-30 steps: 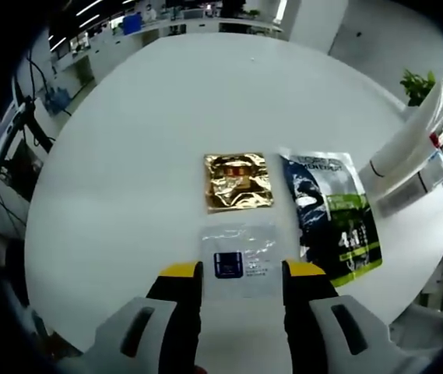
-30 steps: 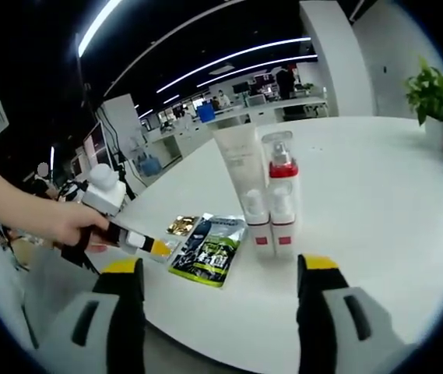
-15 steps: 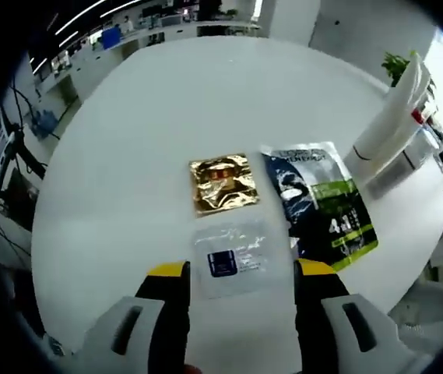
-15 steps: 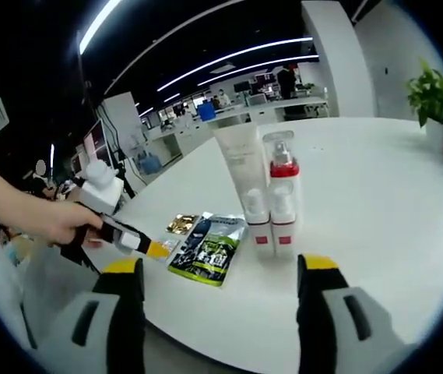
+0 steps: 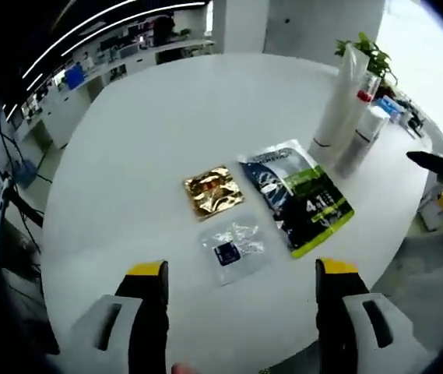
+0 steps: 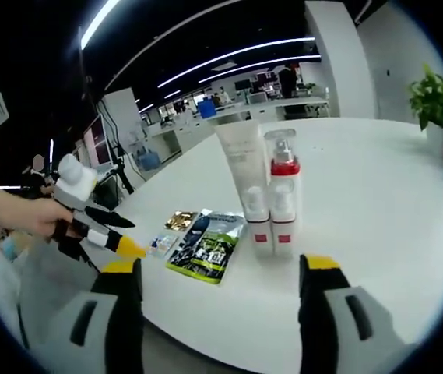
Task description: Arrange the skincare products in the storage area until every visible bottle or jar stands upright without overlapping.
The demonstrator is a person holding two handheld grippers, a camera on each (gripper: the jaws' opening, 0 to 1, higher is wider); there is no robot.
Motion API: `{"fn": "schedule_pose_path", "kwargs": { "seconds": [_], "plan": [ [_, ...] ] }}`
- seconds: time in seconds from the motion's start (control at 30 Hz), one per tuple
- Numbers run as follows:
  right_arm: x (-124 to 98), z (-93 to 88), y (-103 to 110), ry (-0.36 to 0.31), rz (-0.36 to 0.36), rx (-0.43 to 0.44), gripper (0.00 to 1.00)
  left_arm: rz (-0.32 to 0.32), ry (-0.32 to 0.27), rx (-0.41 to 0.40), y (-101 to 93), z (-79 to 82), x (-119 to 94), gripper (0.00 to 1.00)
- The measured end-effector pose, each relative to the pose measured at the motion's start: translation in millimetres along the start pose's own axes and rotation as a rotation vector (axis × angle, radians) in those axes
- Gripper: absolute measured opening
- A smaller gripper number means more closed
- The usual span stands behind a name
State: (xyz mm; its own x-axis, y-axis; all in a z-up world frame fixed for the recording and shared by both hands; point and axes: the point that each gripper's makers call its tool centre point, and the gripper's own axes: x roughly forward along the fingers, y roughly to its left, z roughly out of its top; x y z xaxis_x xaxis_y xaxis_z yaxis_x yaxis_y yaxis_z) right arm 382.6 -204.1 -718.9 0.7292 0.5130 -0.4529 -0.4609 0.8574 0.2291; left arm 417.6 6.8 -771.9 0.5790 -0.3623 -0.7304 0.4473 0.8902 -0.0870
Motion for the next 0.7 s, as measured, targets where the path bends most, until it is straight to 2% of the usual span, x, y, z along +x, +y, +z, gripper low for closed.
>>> {"fn": "schedule_pose_path", "kwargs": {
  "seconds": [0.1,0.27,0.4,0.53,0.7],
  "plan": [
    [0,0.9,1,-0.002,-0.002,-0.014,0.84,-0.054,-0.044,0.05,-8.9,6.1,-8,0.84],
    [-2,2.9,0,-0.01,-0.006,-0.005,0.86,-0.094,-0.091,0.094,-17.7,7.2,-22,0.91],
    [-2,2.7,-2,-0.011,-0.013,0.014,0.88,-0.085,-0.111,0.117,-13.0,2.1,-29,0.96],
    [-2,7.7,1,-0.034,-0.016,-0.021,0.99,-0.077,-0.146,0.131,-8.8,3.0,-41,0.97],
    [-1,7.6,5,-0.025,-0.011,-0.059,1.0,-0.056,-0.206,0.117,1.0,4.7,-53,0.97]
  ]
}}
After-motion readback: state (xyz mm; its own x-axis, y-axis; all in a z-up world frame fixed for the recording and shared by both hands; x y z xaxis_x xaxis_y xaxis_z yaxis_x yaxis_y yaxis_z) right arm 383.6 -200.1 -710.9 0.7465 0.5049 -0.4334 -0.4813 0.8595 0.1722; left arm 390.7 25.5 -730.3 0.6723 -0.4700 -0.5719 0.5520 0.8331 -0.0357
